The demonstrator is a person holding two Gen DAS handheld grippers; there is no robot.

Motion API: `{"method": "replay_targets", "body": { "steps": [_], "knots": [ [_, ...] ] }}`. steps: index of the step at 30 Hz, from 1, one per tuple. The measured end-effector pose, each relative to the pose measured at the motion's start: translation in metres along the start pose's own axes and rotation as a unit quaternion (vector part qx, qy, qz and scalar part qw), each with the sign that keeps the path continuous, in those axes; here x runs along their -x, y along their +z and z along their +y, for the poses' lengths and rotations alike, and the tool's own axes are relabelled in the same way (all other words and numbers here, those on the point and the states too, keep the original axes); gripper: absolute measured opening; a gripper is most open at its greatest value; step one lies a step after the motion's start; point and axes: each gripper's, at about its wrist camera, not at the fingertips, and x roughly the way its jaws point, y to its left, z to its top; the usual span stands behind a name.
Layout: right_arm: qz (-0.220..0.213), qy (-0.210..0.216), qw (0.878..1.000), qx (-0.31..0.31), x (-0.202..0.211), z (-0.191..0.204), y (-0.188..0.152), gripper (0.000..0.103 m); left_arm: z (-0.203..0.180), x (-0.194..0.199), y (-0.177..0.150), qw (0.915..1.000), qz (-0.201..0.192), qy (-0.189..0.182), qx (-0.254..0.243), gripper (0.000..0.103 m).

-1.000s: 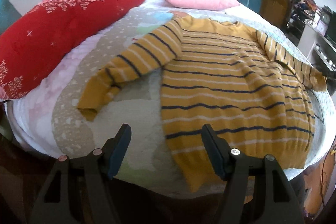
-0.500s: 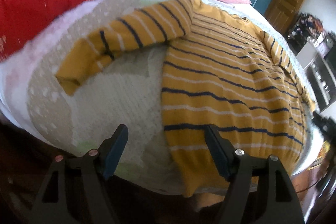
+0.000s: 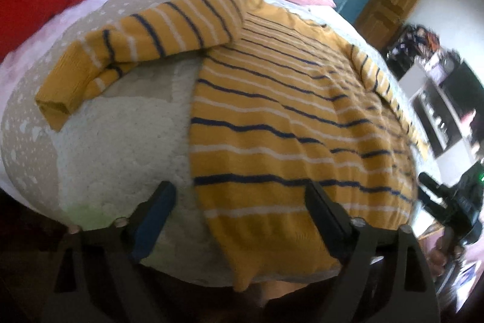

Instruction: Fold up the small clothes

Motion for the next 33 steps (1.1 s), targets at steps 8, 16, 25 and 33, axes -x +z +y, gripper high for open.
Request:
{"method": "replay_targets", "body": {
  "steps": [8, 16, 25, 33],
  "knots": [
    [0.033, -0.014, 0.999, 0.017, -0.005, 0.013, -0.013, 0.012, -0.01, 0.014, 0.001, 0.9995, -0.002, 0.018, -0.024, 0.011],
    [0.031, -0.033, 0.999, -0.003, 0.026, 0.0, -0.039, 0.006, -0.004, 0.029, -0.021, 0.9998, 0.005, 0.01, -0.017, 0.004],
    [0.017, -0.044, 0.999, -0.02, 0.054, -0.017, -0.055, 0.007, 0.018, 0.047, -0.039, 0.9997, -0.006, 0.021, -0.006, 0.013],
    [-0.008, -0.086, 0.996, 0.009, 0.062, -0.004, -0.044, 0.027, 0.012, 0.073, -0.028, 0.9953, -0.068, 0.064, -0.027, 0.069]
  ]
}}
